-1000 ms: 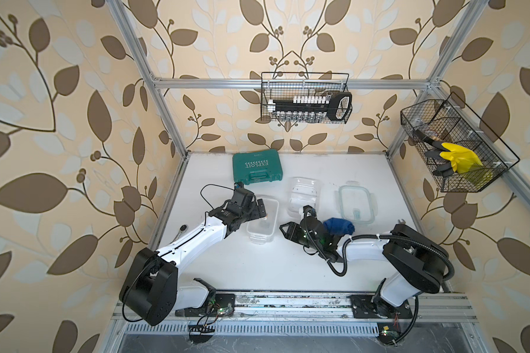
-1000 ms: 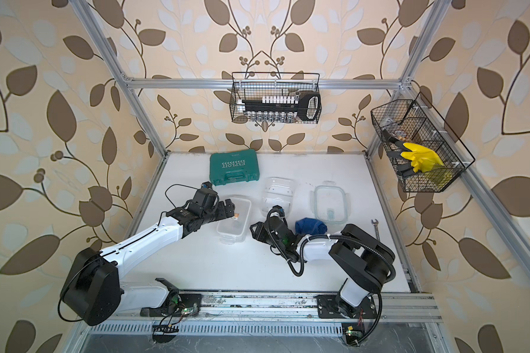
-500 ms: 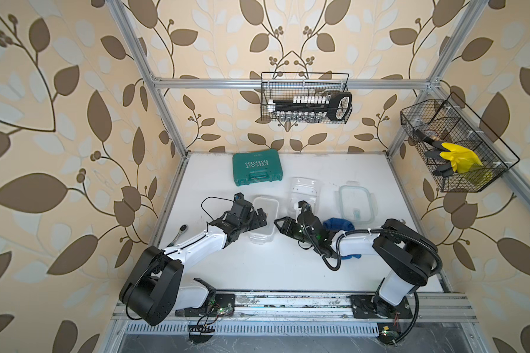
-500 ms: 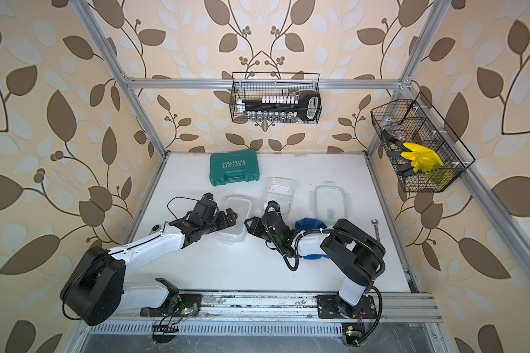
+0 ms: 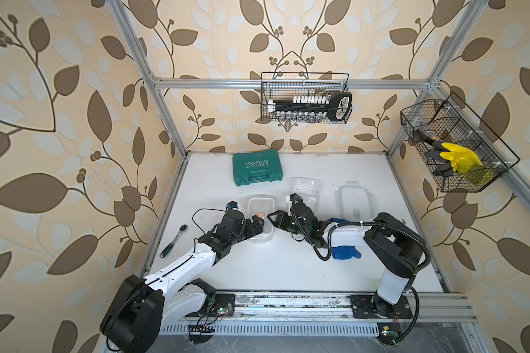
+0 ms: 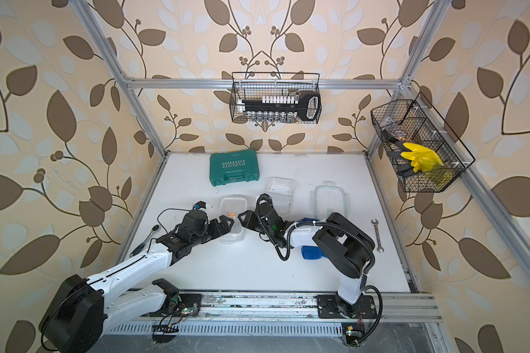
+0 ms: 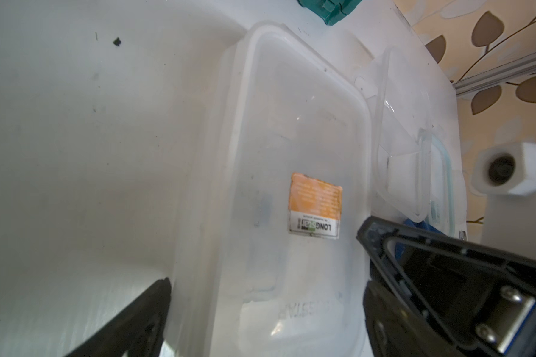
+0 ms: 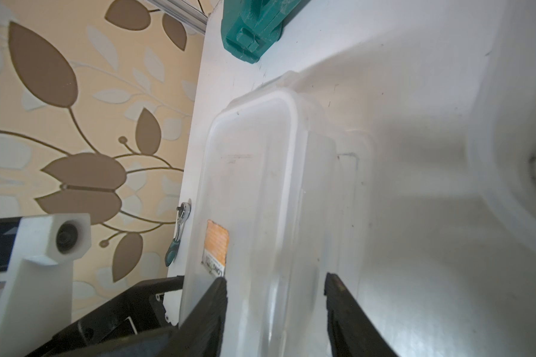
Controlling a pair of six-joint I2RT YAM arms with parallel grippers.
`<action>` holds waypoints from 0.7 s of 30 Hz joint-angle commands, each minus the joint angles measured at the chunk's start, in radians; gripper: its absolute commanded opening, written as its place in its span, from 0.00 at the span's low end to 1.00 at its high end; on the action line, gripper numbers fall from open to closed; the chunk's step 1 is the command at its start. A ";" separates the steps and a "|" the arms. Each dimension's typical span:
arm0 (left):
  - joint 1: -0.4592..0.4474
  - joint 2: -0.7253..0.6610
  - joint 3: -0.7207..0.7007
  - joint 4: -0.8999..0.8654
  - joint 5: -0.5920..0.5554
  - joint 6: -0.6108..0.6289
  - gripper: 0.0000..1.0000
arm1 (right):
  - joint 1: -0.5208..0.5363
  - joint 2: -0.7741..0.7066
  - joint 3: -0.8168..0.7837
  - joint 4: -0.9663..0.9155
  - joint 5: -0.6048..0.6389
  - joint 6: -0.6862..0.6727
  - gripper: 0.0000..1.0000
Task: Wipe the insides of the lunch boxes
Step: Adjust the lunch box at the center of the board.
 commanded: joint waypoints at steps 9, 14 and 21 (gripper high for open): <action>0.001 -0.091 -0.053 0.032 0.062 -0.056 0.95 | 0.003 0.087 0.092 -0.067 -0.074 -0.028 0.51; 0.001 -0.150 -0.043 -0.046 0.024 -0.058 0.95 | 0.002 0.062 0.081 -0.075 -0.056 -0.031 0.52; 0.003 -0.273 0.121 -0.341 -0.138 0.025 0.99 | -0.002 -0.051 0.065 -0.180 -0.007 -0.061 0.56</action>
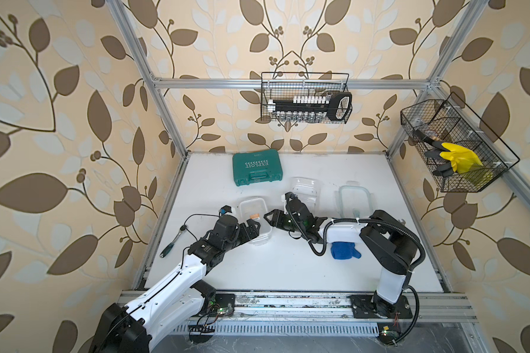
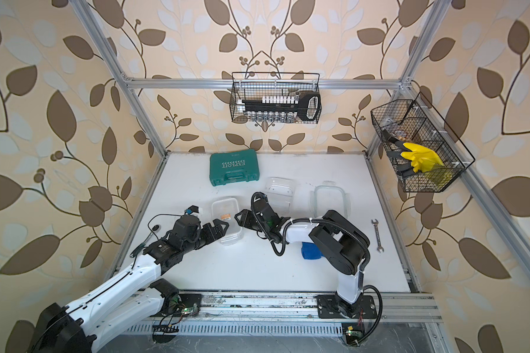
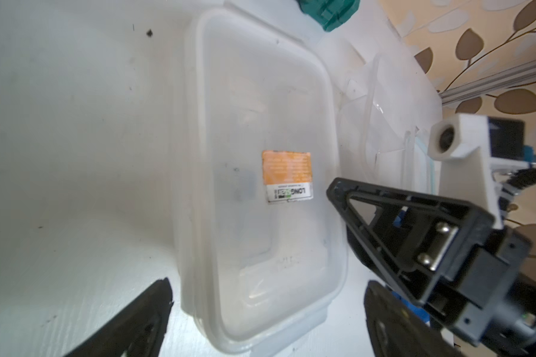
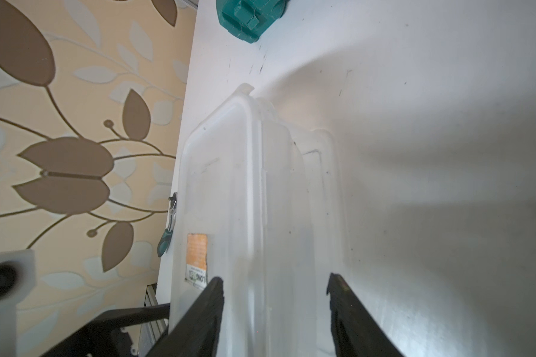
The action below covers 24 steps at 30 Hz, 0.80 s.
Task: Wipe the insides of the lunch boxes
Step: Adjust the lunch box at the center of the board.
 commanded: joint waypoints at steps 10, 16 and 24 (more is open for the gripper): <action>0.004 0.095 0.301 -0.155 -0.147 0.173 0.99 | -0.025 -0.206 -0.140 -0.009 0.075 0.060 0.59; 0.003 0.329 0.406 -0.137 -0.066 0.215 0.99 | -0.024 -0.126 -0.294 0.321 0.073 0.265 0.58; 0.003 0.371 0.328 0.010 -0.045 0.212 0.99 | 0.011 -0.039 -0.358 0.576 0.134 0.368 0.57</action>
